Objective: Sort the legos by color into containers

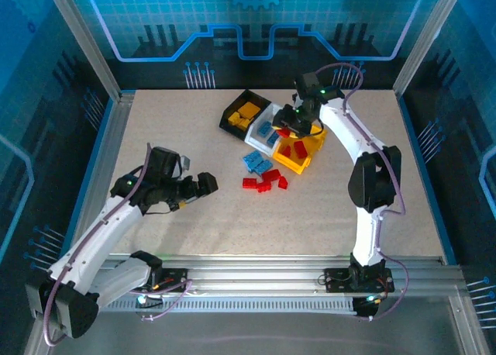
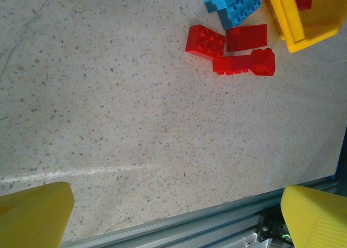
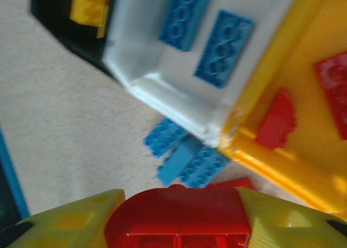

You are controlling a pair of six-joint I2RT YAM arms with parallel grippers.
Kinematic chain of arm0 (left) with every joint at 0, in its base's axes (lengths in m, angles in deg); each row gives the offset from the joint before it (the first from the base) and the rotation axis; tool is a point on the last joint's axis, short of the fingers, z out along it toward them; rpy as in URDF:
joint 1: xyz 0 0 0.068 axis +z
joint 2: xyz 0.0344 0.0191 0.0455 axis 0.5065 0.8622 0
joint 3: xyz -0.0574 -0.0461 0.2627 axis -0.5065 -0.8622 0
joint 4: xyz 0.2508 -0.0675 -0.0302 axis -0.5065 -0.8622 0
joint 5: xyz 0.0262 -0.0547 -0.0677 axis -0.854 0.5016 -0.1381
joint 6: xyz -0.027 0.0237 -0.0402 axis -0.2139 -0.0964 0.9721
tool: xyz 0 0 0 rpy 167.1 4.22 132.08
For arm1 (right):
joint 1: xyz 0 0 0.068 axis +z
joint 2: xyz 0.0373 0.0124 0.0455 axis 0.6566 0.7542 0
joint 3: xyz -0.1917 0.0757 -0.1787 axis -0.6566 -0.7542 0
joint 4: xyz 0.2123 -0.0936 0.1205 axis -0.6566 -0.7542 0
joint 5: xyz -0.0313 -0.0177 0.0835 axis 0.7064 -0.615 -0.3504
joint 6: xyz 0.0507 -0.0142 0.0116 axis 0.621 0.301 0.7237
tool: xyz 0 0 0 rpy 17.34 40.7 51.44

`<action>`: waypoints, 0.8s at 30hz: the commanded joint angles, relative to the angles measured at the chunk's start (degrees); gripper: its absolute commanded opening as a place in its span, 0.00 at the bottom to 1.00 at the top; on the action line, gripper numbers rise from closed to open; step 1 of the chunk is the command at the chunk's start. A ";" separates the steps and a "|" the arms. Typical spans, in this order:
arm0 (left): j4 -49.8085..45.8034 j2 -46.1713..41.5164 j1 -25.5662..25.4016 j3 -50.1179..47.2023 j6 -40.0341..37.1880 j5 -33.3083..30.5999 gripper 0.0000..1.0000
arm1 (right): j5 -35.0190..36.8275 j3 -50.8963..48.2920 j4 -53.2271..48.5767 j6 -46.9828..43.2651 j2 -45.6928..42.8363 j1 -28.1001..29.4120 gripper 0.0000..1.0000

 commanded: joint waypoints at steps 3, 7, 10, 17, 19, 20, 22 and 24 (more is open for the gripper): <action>-1.15 -1.30 0.45 -2.00 1.81 0.76 0.99 | 3.99 0.52 -4.19 -4.23 2.85 -3.04 0.53; -1.16 -1.63 0.44 -2.71 2.93 0.21 0.99 | 4.76 0.33 -4.74 -5.97 4.92 -4.38 0.56; -0.46 -1.85 0.45 -2.99 3.32 0.47 0.99 | 5.32 0.35 -5.09 -7.10 5.67 -4.68 0.59; 4.70 -0.95 0.55 -3.68 5.43 4.54 0.99 | 6.03 0.42 -6.37 -7.78 3.53 -4.41 0.69; 6.27 -0.91 0.66 -3.60 5.92 5.19 0.99 | 7.07 -0.20 -7.19 -8.65 1.56 -3.11 0.69; 6.95 -0.93 0.65 -3.61 6.01 5.38 0.99 | 7.60 -1.03 -7.56 -9.33 0.44 -1.84 0.70; 7.53 -0.94 0.62 -3.73 5.85 5.52 0.99 | 8.46 -3.57 -8.45 -10.26 -1.64 0.80 0.70; 8.40 -0.92 0.62 -4.19 5.47 6.31 0.99 | 9.22 -7.62 -8.51 -10.49 -3.56 3.59 0.71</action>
